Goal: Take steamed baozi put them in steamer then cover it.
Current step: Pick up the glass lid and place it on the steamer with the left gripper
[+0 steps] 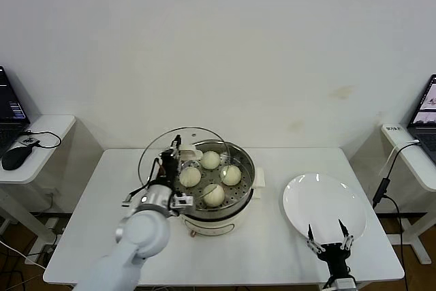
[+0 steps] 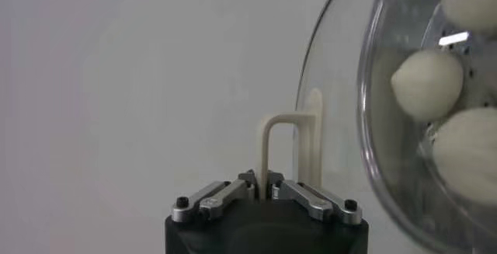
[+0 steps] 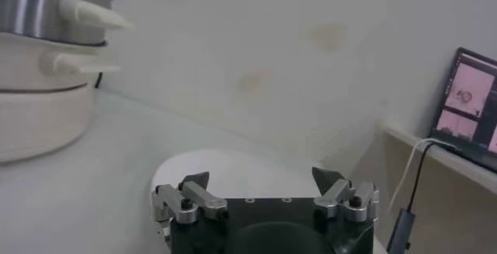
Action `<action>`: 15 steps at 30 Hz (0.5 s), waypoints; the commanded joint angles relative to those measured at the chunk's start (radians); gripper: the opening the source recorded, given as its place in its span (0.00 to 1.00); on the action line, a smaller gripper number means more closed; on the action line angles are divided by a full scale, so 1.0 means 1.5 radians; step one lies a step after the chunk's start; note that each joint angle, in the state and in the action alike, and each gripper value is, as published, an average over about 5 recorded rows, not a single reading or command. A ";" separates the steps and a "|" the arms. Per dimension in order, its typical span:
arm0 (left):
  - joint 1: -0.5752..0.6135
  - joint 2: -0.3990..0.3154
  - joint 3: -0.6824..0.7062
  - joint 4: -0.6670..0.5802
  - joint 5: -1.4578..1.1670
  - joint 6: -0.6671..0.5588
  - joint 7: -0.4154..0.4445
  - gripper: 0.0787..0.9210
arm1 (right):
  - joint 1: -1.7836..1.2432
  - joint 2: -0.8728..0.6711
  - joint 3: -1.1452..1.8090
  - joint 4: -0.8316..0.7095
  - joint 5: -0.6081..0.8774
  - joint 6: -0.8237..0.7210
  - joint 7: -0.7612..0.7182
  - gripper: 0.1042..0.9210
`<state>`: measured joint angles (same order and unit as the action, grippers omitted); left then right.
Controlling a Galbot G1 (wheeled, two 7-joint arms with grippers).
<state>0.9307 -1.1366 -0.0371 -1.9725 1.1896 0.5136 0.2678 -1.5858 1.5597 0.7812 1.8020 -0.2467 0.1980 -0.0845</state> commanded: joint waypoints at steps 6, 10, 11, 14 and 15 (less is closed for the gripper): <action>-0.038 -0.114 0.085 0.047 0.132 0.041 0.087 0.08 | -0.002 0.007 -0.011 -0.003 -0.046 -0.004 0.014 0.88; -0.039 -0.126 0.095 0.063 0.135 0.038 0.083 0.08 | -0.004 0.008 -0.011 -0.004 -0.051 -0.003 0.013 0.88; -0.039 -0.129 0.096 0.067 0.136 0.037 0.081 0.08 | -0.004 0.008 -0.011 -0.004 -0.051 -0.002 0.013 0.88; -0.035 -0.134 0.093 0.075 0.140 0.033 0.078 0.08 | -0.006 0.008 -0.012 -0.004 -0.051 -0.001 0.013 0.88; -0.033 -0.134 0.091 0.077 0.140 0.031 0.077 0.08 | -0.007 0.007 -0.012 -0.004 -0.051 0.000 0.013 0.88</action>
<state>0.8880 -1.2850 0.0701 -1.8962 1.3507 0.5503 0.3571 -1.5947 1.5696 0.7665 1.7969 -0.3072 0.1963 -0.0709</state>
